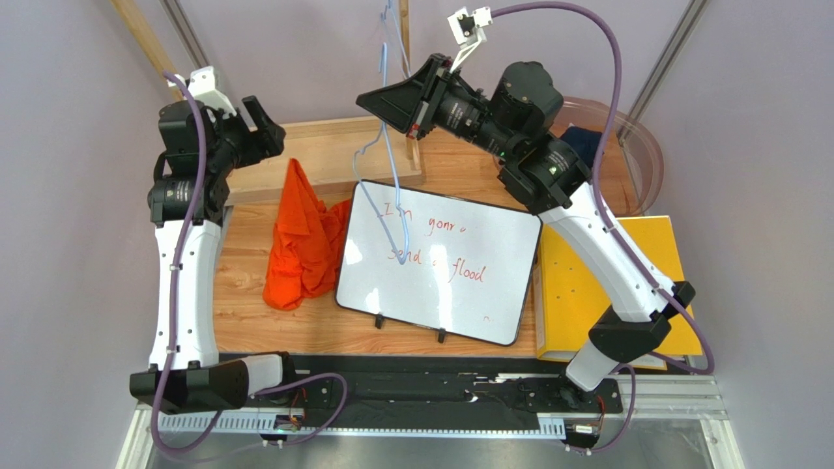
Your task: Remove the t-shirt from the hanger
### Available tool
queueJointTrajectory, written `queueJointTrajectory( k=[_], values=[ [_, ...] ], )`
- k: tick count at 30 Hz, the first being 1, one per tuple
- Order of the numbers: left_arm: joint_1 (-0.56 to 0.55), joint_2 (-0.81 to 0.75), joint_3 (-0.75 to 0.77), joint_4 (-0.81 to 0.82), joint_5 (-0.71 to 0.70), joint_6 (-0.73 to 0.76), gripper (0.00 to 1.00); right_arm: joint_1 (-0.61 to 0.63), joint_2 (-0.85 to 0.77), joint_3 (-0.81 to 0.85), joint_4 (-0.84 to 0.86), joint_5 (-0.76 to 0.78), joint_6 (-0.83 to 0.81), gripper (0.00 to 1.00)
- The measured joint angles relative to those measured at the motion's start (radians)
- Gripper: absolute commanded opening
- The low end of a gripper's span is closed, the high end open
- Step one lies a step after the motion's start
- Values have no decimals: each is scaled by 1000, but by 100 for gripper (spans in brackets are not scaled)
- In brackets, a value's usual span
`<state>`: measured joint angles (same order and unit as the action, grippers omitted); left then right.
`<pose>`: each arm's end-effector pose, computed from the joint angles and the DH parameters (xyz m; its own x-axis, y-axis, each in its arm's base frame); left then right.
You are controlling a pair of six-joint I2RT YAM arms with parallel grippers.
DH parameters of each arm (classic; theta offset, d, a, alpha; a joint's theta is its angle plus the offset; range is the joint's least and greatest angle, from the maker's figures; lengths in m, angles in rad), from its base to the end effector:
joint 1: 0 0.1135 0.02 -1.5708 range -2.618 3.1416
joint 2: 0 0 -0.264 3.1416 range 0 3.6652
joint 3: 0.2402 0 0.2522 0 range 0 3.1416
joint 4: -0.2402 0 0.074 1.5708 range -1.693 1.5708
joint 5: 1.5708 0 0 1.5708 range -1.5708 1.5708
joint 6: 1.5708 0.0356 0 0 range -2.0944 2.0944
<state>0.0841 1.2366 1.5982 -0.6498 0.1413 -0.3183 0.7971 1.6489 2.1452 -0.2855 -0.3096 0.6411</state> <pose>0.2456 0.0157 0.4746 -0.2851 -0.3350 -0.8981 -0.0398 0.9403 -0.3381 0.2249 0.2458 0.5687 -0.4148 0.3906 -0.8218 -0.8003 0.2731 0.5337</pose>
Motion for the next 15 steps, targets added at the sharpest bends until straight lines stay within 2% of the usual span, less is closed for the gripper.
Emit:
queueJointTrajectory(
  k=[5,8,11,15],
  values=[
    [2,-90,21,-60,75,-14,82,0,-1,-11,-44,-27,-85,0],
    [2,-183,19,-56,222,-53,78,0,-1,-42,-81,-30,-142,0],
    [-3,-270,-46,61,426,-156,74,0,0,-61,-100,-29,-208,0],
    [-34,-369,-176,234,622,-325,74,5,-2,-94,-92,-13,-330,0]
  ],
)
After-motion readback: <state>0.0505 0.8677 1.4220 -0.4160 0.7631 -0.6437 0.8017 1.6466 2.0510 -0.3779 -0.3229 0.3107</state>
